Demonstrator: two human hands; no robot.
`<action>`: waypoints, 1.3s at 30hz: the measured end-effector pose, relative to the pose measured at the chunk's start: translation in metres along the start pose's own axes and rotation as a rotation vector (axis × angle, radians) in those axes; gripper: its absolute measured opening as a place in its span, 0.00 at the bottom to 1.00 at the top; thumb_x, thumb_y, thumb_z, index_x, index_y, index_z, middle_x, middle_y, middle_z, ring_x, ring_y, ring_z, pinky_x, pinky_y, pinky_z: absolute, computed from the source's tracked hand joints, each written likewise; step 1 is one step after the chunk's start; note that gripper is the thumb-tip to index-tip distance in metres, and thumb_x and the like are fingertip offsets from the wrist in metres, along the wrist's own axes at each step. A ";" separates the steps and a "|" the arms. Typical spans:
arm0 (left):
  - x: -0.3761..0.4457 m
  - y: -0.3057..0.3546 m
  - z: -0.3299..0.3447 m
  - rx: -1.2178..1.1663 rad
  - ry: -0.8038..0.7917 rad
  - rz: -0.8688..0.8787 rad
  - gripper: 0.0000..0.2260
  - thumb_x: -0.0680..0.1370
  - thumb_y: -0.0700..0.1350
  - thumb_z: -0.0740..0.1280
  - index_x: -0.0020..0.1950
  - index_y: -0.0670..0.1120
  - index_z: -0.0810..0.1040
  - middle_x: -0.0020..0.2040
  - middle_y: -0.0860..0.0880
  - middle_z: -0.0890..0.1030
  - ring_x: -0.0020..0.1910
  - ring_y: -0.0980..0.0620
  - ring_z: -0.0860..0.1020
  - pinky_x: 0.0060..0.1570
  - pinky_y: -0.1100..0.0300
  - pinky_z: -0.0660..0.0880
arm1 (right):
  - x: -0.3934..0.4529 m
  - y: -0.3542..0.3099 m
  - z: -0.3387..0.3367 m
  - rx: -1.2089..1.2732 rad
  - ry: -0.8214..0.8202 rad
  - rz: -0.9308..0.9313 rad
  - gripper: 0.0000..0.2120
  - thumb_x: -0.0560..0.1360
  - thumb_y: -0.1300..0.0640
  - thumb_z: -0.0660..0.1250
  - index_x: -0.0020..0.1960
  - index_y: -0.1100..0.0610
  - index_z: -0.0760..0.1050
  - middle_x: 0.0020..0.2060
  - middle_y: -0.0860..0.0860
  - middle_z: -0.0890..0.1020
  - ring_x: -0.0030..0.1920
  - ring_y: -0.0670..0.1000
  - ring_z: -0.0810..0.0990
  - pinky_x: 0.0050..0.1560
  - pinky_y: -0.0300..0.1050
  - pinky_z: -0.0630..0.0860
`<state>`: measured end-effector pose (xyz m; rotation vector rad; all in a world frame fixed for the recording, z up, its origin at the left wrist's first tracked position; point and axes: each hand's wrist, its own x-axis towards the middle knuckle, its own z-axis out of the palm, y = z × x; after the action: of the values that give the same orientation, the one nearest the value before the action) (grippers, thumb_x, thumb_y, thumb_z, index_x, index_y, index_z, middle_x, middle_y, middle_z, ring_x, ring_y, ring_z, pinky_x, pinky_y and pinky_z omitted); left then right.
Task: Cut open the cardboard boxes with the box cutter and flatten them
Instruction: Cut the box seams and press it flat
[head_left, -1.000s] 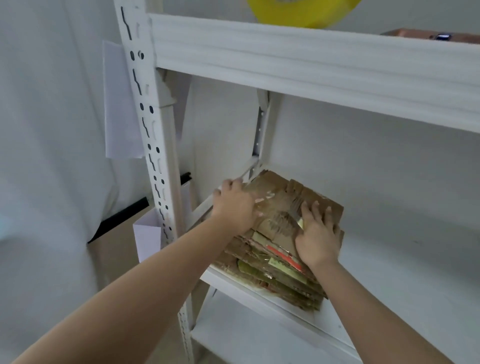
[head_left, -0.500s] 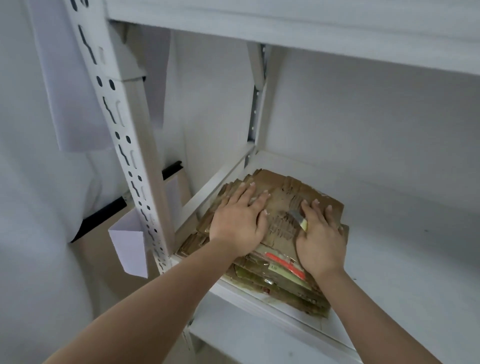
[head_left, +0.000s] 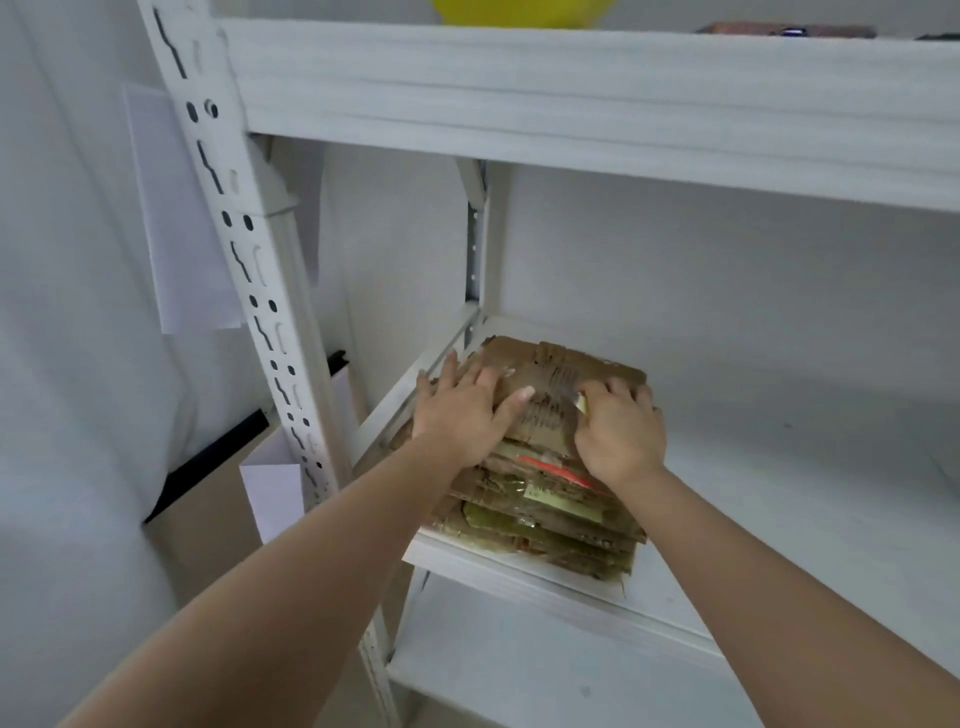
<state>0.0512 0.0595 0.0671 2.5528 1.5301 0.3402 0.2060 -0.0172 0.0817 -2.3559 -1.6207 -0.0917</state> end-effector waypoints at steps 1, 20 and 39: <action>-0.001 0.002 -0.006 0.027 -0.002 0.009 0.34 0.76 0.70 0.39 0.76 0.55 0.56 0.79 0.50 0.50 0.77 0.45 0.43 0.72 0.37 0.42 | -0.001 -0.001 -0.004 -0.007 0.001 0.002 0.17 0.78 0.56 0.57 0.67 0.52 0.69 0.65 0.53 0.72 0.65 0.59 0.65 0.61 0.53 0.67; -0.042 0.029 -0.036 0.053 0.391 0.222 0.24 0.82 0.57 0.51 0.75 0.49 0.63 0.76 0.48 0.63 0.76 0.45 0.55 0.72 0.39 0.50 | -0.045 0.006 -0.048 0.081 0.309 -0.025 0.19 0.77 0.60 0.60 0.67 0.52 0.69 0.65 0.53 0.73 0.63 0.58 0.65 0.59 0.50 0.64; -0.078 0.144 -0.004 -0.075 0.417 0.564 0.21 0.78 0.52 0.53 0.63 0.44 0.75 0.66 0.44 0.74 0.72 0.44 0.64 0.70 0.40 0.55 | -0.121 0.133 -0.053 0.277 0.317 0.244 0.15 0.78 0.61 0.60 0.65 0.58 0.71 0.60 0.58 0.73 0.63 0.58 0.67 0.53 0.51 0.71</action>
<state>0.1372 -0.0771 0.0964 2.9339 0.8161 1.0247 0.2900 -0.1848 0.0816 -2.1733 -1.1155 -0.1694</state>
